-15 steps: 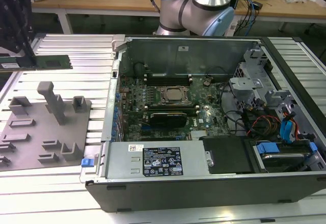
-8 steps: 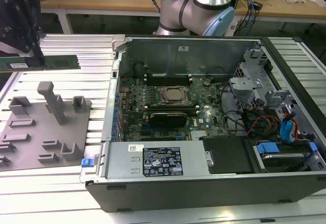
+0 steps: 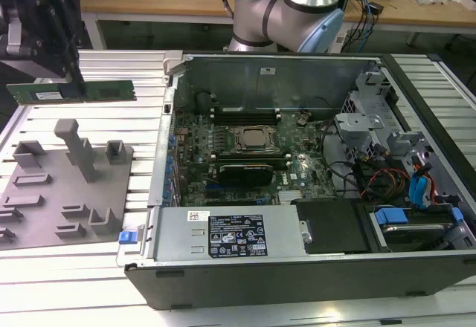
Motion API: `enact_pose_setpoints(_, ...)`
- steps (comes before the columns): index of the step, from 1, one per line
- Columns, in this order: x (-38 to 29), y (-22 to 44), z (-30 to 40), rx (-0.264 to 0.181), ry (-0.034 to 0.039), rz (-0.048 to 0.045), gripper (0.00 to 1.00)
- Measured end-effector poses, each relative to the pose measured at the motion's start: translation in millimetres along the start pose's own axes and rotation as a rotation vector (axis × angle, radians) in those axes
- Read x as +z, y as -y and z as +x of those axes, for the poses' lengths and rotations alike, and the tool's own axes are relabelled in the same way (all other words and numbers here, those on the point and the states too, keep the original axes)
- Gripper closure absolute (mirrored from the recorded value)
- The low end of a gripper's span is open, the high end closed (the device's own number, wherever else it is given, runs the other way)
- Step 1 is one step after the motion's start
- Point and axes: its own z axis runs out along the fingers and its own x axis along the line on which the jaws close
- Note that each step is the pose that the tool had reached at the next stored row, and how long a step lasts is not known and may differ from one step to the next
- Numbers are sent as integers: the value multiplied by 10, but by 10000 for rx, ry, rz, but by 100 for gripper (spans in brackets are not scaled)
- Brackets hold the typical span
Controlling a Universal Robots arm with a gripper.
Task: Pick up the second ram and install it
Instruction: 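Pick up the second ram and move it above second insertion slot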
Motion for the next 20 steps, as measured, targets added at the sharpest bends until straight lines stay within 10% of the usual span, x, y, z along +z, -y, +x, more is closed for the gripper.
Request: enact_pose_setpoints(20, -7, 643, -8, 0, 0, -3, 86)
